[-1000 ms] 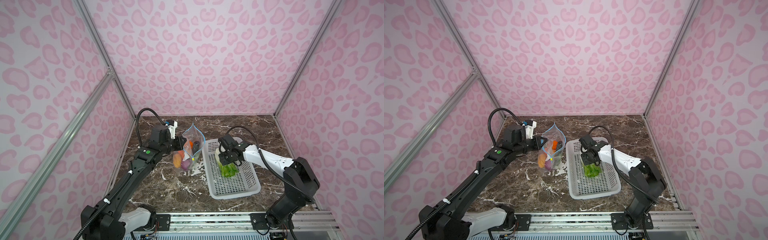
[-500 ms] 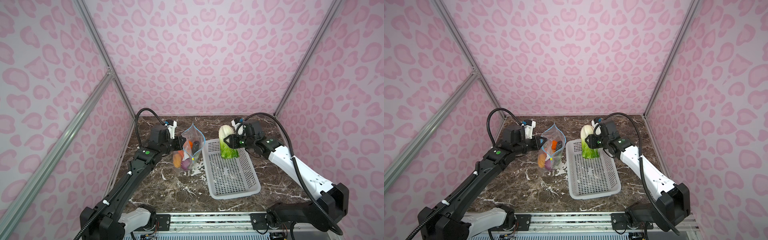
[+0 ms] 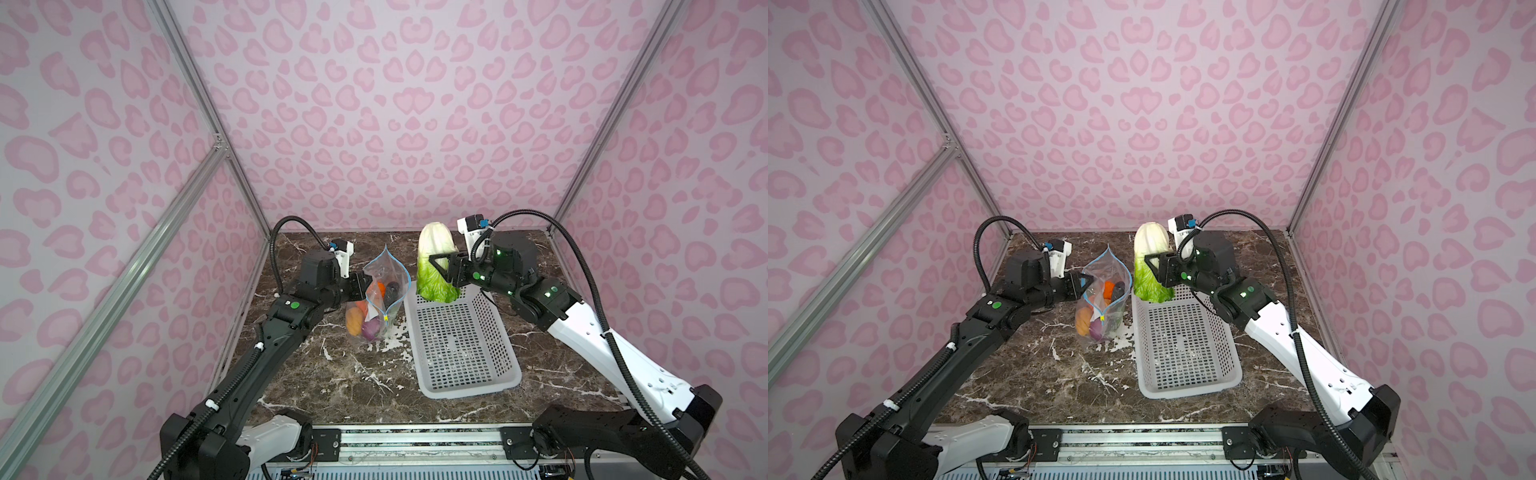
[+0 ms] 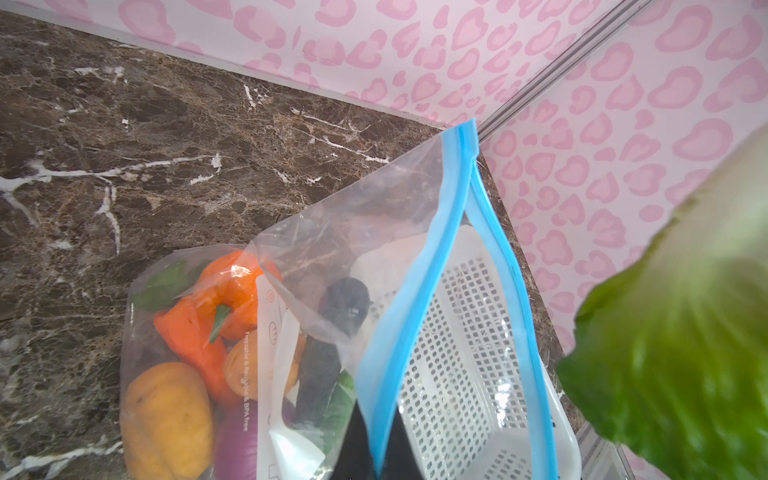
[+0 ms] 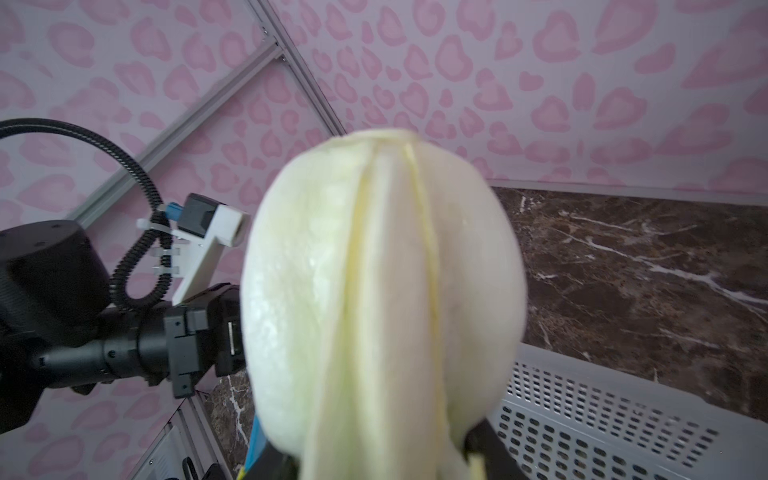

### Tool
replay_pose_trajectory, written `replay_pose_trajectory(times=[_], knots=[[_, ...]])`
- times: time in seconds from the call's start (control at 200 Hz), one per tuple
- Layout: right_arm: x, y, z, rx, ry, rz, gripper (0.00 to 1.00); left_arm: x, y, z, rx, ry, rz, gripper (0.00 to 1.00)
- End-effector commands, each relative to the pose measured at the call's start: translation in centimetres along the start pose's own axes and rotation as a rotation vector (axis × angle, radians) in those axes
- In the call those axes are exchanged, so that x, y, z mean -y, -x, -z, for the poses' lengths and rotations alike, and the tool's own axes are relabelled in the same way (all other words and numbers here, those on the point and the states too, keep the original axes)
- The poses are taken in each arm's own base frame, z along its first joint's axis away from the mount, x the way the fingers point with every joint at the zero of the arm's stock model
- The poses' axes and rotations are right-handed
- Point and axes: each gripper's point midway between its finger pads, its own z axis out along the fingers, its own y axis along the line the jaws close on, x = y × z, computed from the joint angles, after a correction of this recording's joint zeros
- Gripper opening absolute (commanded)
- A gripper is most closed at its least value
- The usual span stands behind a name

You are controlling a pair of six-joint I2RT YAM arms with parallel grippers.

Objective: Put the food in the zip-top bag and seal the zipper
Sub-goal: 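Lift the lettuce out of the basket with the right gripper, then carry the lettuce over the bag mouth held by the left gripper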

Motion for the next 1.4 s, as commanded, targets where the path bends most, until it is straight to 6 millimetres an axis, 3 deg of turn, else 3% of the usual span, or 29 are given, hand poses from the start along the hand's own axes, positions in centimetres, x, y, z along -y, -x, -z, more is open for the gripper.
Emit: replay_pose_trajectory(times=[0.0,0.17,0.515,0.795,0.99,1.22,1.395], knots=[[-2.2,2.8,0.0,0.132,-0.007,0.034,0.00,0.0,0.2,-0.1,0.010,-0.002,0.003,0.03],[-4.7,3.7,-0.8,0.198,0.025,0.005,0.00,0.1,0.3,0.0,0.015,-0.006,0.002,0.03],[-6.1,3.5,-3.9,0.200,0.105,-0.064,0.00,0.5,0.3,0.2,0.019,-0.024,0.002,0.03],[-4.4,2.2,-6.8,0.177,0.083,-0.164,0.00,0.7,0.4,0.5,0.024,-0.031,0.000,0.03],[-2.0,0.8,-8.3,0.171,-0.015,-0.211,0.00,0.8,0.4,0.5,0.025,-0.037,0.003,0.03],[-0.7,-0.5,-10.8,0.135,-0.137,-0.242,0.00,1.1,0.4,0.5,0.025,-0.053,0.007,0.03],[0.5,-1.0,-11.4,0.162,-0.241,-0.265,0.00,1.2,0.2,0.3,0.020,-0.063,0.017,0.03]])
